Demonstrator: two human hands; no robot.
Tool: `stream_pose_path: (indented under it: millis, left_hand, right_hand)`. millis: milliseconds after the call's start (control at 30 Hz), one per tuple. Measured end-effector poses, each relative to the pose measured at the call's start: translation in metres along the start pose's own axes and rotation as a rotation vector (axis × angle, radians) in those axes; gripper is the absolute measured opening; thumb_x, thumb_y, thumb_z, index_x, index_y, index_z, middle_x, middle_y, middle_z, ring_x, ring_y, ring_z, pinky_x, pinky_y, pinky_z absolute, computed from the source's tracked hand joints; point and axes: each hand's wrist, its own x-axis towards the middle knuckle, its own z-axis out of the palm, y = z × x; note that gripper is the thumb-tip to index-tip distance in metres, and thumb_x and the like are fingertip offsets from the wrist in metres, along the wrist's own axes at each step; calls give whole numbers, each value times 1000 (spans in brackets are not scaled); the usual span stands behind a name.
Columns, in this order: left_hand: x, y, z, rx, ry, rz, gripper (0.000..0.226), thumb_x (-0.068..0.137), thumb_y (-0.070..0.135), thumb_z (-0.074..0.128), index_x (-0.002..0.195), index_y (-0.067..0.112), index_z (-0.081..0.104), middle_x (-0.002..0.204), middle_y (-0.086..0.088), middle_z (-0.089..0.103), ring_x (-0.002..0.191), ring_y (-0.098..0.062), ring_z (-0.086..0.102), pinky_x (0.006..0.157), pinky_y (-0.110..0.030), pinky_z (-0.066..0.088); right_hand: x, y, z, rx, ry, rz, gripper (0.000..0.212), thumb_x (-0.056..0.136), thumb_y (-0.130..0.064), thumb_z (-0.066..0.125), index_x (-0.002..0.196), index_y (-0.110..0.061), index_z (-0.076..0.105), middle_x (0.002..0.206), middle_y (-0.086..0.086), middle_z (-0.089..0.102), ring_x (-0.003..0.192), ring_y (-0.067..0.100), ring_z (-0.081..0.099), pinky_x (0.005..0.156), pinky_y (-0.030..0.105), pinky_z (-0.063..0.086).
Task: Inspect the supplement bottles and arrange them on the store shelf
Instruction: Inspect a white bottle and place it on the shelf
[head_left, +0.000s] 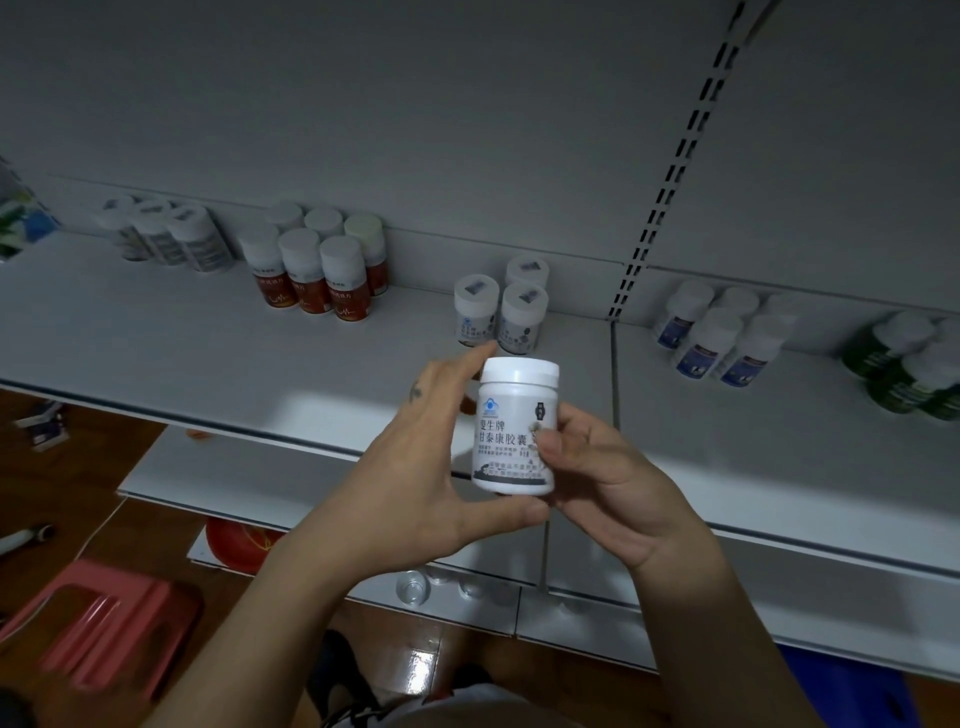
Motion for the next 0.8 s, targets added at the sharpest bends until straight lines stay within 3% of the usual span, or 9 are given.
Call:
stream_pose_path:
  millis: [133, 200, 267, 367, 467, 600, 800]
  left_hand:
    - [0, 1, -1, -132, 14, -22, 98, 66, 64, 72, 148, 44, 23, 130, 31, 43, 111, -2, 52, 79, -21, 51]
    - [0, 2, 0, -189, 15, -38, 94, 72, 46, 81, 146, 48, 24, 128, 32, 46, 107, -5, 56, 76, -27, 54]
    - [1, 1, 0, -194, 18, -43, 93, 76, 31, 80, 142, 53, 19, 128, 35, 45, 108, -3, 55, 78, -24, 53]
    - [1, -5, 1, -183, 26, -68, 93, 79, 22, 79, 145, 45, 17, 129, 32, 49, 114, 5, 54, 84, -17, 51]
    - [0, -11, 2, -183, 33, -100, 78, 77, 13, 81, 139, 35, 40, 126, 24, 58, 115, 8, 55, 94, -11, 46]
    - [-1, -13, 1, -112, 125, -107, 68, 71, 7, 85, 115, 43, 47, 113, 31, 58, 108, 15, 52, 84, 0, 39]
    - [2, -8, 0, -72, 127, -101, 64, 72, 21, 85, 115, 46, 45, 114, 33, 56, 106, 8, 52, 83, -7, 42]
  right_hand:
    - [2, 3, -1, -33, 31, -35, 95, 57, -33, 93, 136, -1, 49, 130, 26, 59, 115, 37, 61, 98, 47, 50]
    - [2, 3, -1, -80, 69, -58, 91, 63, -44, 87, 136, -4, 51, 131, 25, 59, 119, 38, 59, 101, 52, 47]
    - [1, 1, 0, -114, 133, -76, 81, 67, -48, 83, 131, -7, 57, 127, 21, 63, 116, 34, 62, 97, 48, 52]
    - [1, 1, -2, -153, 227, -117, 64, 68, -28, 87, 124, -8, 61, 119, 14, 68, 111, 27, 64, 91, 38, 55]
    - [1, 0, -4, -346, 260, -241, 46, 66, -15, 83, 109, -18, 69, 109, 3, 71, 110, 23, 63, 96, 35, 51]
    - [-2, -4, -1, -462, 157, -325, 44, 72, 2, 71, 113, -12, 64, 113, -2, 71, 117, 15, 61, 95, 23, 48]
    - [-4, -5, 2, -482, 198, -320, 38, 80, -5, 66, 115, -18, 62, 115, -6, 71, 115, 13, 63, 94, 24, 49]
